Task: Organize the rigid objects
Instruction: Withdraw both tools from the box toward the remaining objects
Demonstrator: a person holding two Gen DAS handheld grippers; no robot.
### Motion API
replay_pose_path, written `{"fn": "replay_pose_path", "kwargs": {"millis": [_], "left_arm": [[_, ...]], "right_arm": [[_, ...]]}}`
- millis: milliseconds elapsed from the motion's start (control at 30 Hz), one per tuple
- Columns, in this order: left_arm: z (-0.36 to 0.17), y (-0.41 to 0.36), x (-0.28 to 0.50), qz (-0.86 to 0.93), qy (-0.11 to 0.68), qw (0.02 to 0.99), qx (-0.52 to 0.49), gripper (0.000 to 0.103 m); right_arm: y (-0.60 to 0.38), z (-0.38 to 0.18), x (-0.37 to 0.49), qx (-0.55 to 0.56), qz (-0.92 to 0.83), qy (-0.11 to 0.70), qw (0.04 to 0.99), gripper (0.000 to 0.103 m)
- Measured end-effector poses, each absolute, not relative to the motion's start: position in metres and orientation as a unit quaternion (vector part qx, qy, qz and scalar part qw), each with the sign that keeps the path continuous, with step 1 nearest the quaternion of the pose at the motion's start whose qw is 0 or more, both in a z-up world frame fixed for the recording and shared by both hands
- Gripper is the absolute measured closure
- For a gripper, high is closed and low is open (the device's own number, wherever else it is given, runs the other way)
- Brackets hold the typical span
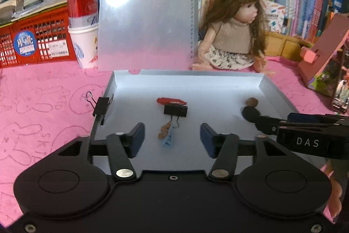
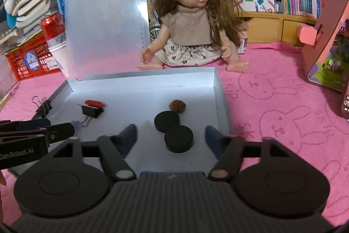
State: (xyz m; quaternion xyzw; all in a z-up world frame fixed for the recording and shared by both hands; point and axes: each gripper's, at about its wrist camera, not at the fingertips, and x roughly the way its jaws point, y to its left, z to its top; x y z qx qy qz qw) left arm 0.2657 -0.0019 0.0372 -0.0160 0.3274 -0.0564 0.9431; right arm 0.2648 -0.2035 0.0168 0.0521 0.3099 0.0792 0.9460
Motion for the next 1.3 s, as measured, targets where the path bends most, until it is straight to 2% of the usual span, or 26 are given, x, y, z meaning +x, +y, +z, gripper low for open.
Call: {"fn": "replay_pose_path", "kwargs": {"millis": [133,333,933,1300], "left_arm": [[0.046,0.003,0.250,-0.067,0.313,0.947,-0.024,0.024],[0.055,0.009,0.226,-0.074,0.296,0.952,-0.028,0.017],[0.070,0.023,0.120,-0.102,0.251,0.963,-0.017,0.015],[0.048,0.046,0.066,-0.080,0.258,0.963,0.008,0.017]], "right_arm": [[-0.207,0.024,0.253,0.052,0.091,0.301,0.948,0.011],[-0.213,0.034,0.229,0.042,0.104,0.280,0.953,0.000],[-0.215,0.040,0.130,-0.022,0.126,0.225,0.966,0.000],[-0.245,0.021,0.081,-0.037,0.099,0.222,0.969,0.000]]}}
